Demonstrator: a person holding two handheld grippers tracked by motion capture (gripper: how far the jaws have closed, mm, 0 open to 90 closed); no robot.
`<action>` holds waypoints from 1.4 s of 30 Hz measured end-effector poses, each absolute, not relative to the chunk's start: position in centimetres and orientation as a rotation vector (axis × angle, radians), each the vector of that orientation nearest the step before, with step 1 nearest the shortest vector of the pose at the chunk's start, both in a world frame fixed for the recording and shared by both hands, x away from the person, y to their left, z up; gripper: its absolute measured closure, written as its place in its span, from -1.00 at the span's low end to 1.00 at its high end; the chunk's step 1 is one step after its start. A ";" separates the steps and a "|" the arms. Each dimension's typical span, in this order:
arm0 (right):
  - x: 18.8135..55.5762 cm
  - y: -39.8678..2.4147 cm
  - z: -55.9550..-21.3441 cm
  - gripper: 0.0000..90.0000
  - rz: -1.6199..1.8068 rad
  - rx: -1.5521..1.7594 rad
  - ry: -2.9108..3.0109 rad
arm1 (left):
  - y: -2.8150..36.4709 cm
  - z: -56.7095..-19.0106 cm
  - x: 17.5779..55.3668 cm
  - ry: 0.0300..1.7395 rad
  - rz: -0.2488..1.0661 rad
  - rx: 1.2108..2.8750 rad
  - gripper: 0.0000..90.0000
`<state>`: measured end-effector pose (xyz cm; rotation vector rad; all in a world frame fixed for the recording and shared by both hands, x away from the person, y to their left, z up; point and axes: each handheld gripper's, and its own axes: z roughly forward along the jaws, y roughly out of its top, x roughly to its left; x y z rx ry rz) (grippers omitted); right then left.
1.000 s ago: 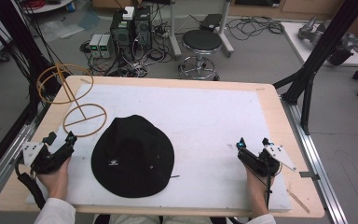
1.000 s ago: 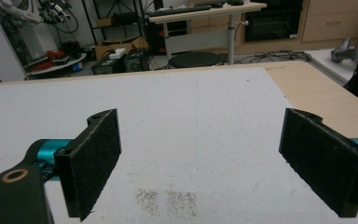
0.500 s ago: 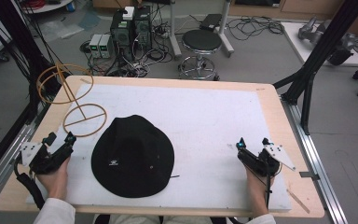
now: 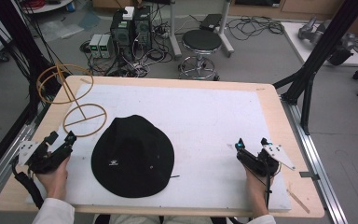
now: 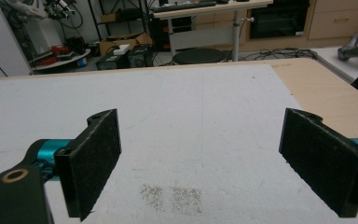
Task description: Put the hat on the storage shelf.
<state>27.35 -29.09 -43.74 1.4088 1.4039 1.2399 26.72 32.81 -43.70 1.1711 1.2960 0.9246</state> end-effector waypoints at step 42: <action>27.4 -28.8 -43.8 -0.73 1.269 1.392 1.441 | 28.6 -39.4 25.9 0.791 0.548 1.408 -0.29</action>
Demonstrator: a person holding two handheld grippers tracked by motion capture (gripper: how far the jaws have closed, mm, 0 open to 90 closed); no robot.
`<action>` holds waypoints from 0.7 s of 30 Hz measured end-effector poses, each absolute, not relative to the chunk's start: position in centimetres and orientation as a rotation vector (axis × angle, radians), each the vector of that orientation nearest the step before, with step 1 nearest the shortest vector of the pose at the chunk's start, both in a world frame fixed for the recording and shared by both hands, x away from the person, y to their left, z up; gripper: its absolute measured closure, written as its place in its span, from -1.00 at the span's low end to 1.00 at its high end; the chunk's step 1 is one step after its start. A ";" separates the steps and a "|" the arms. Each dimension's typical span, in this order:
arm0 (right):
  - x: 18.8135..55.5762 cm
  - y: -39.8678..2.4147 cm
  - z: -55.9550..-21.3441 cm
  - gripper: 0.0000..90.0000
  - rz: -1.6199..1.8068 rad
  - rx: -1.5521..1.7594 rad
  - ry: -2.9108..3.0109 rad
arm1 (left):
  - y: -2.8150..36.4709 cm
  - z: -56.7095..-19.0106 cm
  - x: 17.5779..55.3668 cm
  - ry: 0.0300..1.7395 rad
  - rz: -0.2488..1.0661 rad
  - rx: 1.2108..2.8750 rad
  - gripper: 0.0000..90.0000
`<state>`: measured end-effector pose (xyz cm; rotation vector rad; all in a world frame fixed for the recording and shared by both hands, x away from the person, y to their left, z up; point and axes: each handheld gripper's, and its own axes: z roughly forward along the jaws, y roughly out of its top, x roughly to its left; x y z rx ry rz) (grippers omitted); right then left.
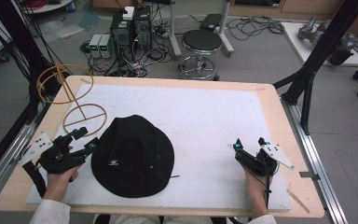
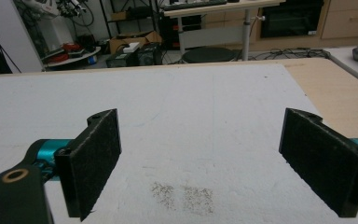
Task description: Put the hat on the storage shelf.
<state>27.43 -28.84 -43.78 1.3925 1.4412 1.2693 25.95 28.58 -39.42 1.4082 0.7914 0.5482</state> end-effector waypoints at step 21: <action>27.5 -28.8 -43.8 -0.73 1.276 1.388 1.453 | 27.0 -39.2 26.0 0.650 0.420 1.526 -0.29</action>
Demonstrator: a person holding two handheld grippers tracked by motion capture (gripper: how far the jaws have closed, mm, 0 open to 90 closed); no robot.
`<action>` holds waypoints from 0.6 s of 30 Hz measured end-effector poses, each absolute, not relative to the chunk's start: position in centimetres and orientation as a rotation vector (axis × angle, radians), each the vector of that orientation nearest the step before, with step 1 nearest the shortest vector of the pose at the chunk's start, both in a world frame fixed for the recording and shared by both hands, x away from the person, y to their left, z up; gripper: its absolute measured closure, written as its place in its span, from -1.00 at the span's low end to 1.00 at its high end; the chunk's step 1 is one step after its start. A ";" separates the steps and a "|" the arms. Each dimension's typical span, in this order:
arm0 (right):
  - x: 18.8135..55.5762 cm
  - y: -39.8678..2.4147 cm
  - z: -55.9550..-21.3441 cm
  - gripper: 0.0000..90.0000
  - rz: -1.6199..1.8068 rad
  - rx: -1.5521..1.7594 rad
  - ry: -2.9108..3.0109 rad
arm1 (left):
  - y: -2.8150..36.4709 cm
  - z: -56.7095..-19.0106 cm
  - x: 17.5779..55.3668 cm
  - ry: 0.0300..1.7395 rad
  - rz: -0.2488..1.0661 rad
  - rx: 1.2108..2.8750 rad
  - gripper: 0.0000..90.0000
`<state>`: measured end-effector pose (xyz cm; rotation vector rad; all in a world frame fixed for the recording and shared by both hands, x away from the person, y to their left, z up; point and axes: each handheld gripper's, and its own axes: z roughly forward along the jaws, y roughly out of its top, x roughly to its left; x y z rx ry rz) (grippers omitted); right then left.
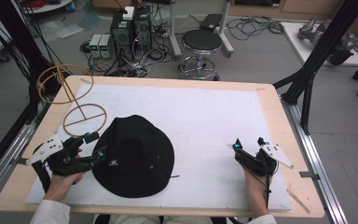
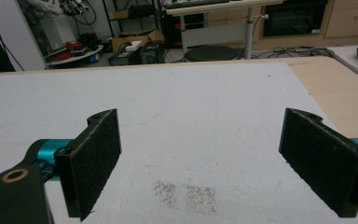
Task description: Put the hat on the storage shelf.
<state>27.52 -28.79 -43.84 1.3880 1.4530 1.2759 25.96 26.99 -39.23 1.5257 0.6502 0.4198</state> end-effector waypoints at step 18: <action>27.5 -28.8 -43.8 -0.73 1.275 1.390 1.460 | 25.4 -40.4 26.4 0.638 0.375 1.664 -0.30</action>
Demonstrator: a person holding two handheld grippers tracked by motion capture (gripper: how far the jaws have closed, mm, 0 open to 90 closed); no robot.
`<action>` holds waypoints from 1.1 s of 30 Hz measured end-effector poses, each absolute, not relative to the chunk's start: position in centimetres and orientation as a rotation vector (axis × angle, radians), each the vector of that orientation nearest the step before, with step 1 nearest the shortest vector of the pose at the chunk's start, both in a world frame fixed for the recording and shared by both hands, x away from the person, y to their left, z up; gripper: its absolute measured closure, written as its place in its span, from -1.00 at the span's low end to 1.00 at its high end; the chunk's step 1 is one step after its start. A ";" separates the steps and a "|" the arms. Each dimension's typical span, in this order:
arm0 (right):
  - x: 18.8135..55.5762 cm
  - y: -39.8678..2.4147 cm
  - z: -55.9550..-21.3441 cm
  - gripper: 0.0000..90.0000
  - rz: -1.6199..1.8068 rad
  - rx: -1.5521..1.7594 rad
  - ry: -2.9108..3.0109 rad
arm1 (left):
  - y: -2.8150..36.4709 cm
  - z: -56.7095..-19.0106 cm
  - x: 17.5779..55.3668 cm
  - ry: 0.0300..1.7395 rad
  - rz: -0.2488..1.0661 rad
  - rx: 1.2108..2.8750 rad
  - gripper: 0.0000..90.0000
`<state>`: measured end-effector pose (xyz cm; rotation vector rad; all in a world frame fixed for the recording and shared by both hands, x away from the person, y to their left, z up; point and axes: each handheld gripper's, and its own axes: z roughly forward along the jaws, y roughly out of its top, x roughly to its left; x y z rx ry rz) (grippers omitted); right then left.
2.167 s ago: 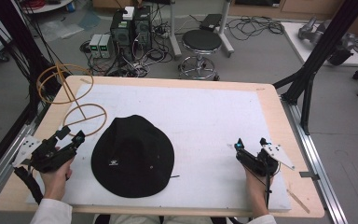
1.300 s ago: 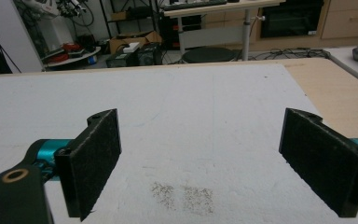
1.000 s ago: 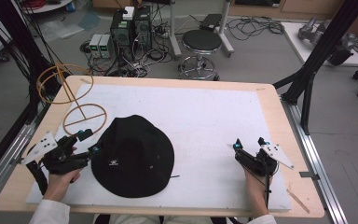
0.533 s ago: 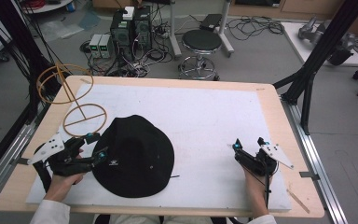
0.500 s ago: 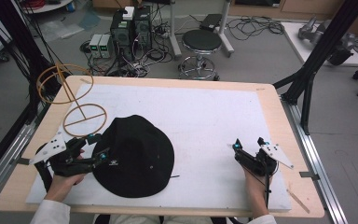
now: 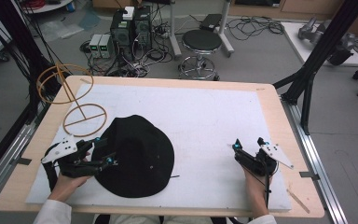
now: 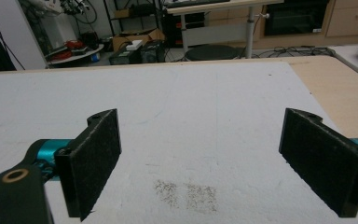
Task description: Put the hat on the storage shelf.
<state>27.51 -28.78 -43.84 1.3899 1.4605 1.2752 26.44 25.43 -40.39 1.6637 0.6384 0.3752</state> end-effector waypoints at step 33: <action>27.6 -28.9 -43.9 -0.73 1.283 1.413 1.467 | 24.5 -42.1 27.3 0.694 0.290 1.761 0.91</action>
